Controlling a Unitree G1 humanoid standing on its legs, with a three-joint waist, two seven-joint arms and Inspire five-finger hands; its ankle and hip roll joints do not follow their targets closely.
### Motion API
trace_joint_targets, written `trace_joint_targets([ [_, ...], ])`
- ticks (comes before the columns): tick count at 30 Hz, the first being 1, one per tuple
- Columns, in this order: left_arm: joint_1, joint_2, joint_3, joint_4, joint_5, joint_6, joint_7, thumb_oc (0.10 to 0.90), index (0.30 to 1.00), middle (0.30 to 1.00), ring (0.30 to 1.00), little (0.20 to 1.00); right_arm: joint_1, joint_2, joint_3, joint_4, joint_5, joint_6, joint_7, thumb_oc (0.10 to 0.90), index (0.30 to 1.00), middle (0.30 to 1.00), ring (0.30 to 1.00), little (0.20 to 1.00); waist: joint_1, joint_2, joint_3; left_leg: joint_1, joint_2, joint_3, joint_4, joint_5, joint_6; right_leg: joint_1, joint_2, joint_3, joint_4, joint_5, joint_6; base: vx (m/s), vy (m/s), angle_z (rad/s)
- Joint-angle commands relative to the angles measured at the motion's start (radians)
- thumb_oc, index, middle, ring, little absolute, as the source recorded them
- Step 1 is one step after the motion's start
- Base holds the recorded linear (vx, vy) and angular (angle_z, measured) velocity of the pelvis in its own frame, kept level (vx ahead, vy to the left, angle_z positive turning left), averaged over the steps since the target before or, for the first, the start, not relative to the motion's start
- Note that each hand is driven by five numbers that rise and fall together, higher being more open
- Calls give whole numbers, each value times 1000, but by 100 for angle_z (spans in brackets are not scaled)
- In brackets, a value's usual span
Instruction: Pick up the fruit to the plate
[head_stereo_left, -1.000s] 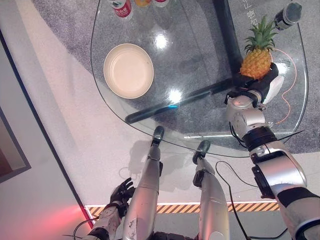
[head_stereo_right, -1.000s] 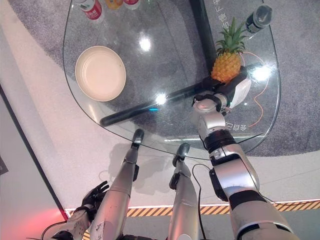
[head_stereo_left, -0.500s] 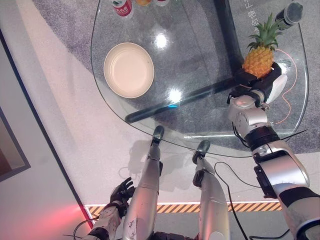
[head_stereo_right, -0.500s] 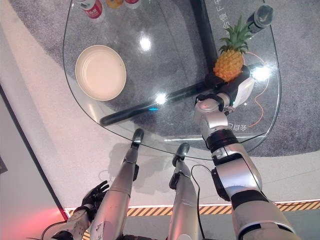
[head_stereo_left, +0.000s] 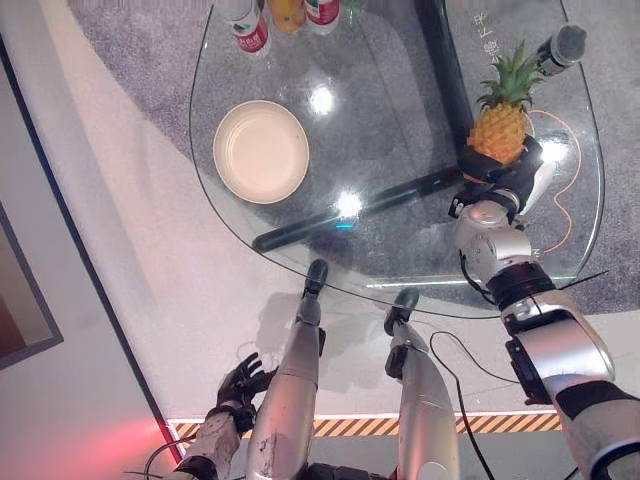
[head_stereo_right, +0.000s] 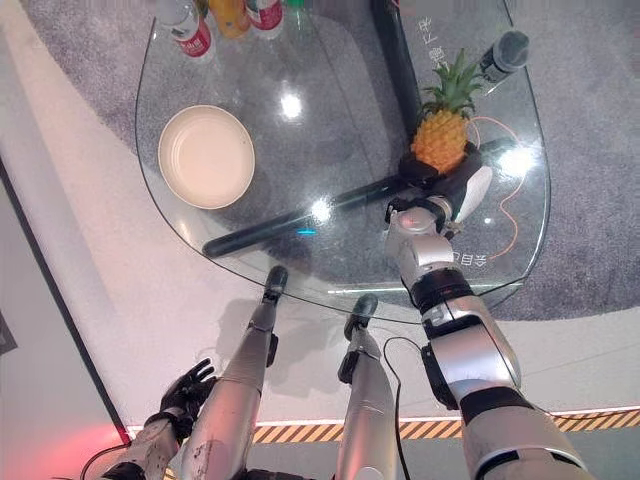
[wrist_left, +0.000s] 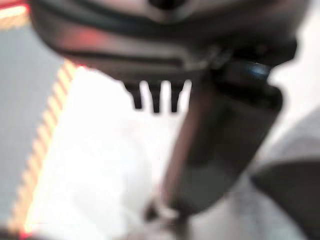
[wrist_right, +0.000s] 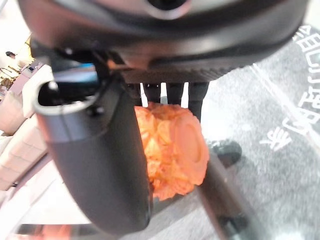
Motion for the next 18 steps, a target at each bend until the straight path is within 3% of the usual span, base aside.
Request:
trace_joint_targets([
  [1,64,-2,54,-2,-69,-74,43,800,900,900,900,900,3,-68,-64,-233,-157,-99,-11,100,300,300,300,200,-21,32,-16,65,-100,11,1,-68,108,47,86,-11,-18,29,-66,-37,-22,-4],
  [10,57,10,161,-92,-106,-197,89,800,900,900,900,900,118,-36,-94,-502,-257,-39,78,100,300,300,300,200,-55,27,-16,130,-90,39,11,-78,106,111,92,16,-12,12,-76,-25,-24,-7],
  [11,59,9,179,-142,-114,-242,99,800,900,900,900,900,149,-20,-97,-577,-292,-41,111,100,300,300,300,200,-59,28,-16,159,-86,44,12,-88,106,140,93,22,-7,-2,-76,-29,-31,-7],
  [18,46,7,242,-262,-144,-349,136,800,900,900,900,900,216,28,-71,-758,-386,-69,304,100,300,300,300,200,-69,23,-16,231,-86,47,-2,-84,108,212,97,30,-12,-12,-83,-6,-20,-5],
])
